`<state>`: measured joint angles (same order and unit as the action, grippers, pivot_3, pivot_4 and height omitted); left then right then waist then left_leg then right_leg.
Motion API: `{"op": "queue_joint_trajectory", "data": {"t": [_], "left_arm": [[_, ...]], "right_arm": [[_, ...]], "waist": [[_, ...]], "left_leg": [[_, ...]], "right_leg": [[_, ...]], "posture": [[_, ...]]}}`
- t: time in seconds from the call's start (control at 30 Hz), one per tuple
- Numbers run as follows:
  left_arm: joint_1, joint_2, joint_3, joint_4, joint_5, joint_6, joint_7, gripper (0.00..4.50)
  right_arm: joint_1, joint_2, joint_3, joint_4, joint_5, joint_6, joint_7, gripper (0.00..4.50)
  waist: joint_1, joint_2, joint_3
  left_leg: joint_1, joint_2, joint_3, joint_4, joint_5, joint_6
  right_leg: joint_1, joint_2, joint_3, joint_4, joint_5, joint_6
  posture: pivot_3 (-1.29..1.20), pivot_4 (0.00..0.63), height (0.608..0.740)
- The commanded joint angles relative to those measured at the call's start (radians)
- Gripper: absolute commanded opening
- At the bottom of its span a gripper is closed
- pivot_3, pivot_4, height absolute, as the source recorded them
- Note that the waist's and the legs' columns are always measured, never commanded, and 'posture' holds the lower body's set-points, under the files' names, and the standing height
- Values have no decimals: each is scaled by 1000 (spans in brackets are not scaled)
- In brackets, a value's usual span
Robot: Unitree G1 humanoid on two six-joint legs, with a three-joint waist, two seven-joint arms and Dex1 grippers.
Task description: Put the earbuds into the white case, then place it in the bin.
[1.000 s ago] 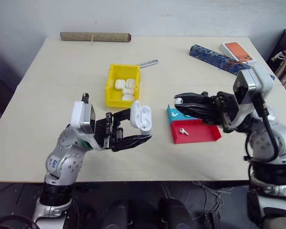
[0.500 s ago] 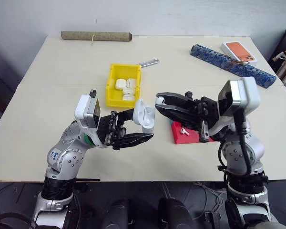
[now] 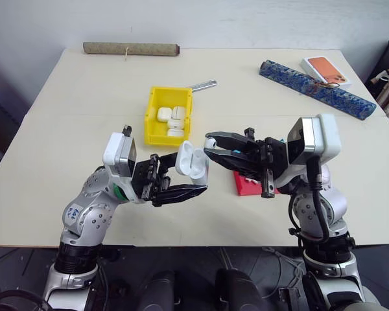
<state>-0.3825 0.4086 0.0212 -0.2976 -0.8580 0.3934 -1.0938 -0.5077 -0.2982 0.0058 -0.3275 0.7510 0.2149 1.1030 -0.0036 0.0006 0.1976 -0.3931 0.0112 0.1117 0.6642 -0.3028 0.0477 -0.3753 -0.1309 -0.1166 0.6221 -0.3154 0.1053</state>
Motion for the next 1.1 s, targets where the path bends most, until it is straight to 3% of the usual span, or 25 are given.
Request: {"op": "queue_joint_trajectory", "data": {"t": [0.03,1.1], "left_arm": [[6,1,-1,-29,-4,1,-3,2718],[-6,-11,-7,-9,54,-29,-26,2718]], "right_arm": [[-20,12,-11,-16,26,-14,-12,451],[-33,-57,71,43,-61,-10,61,451]], "waist": [[0,0,0],[0,0,0]], "left_leg": [[0,0,0,0,0,0],[0,0,0,0,0,0]], "right_leg": [[0,0,0,0,0,0],[0,0,0,0,0,0]], "posture": [[0,150,740],[0,150,740]]}}
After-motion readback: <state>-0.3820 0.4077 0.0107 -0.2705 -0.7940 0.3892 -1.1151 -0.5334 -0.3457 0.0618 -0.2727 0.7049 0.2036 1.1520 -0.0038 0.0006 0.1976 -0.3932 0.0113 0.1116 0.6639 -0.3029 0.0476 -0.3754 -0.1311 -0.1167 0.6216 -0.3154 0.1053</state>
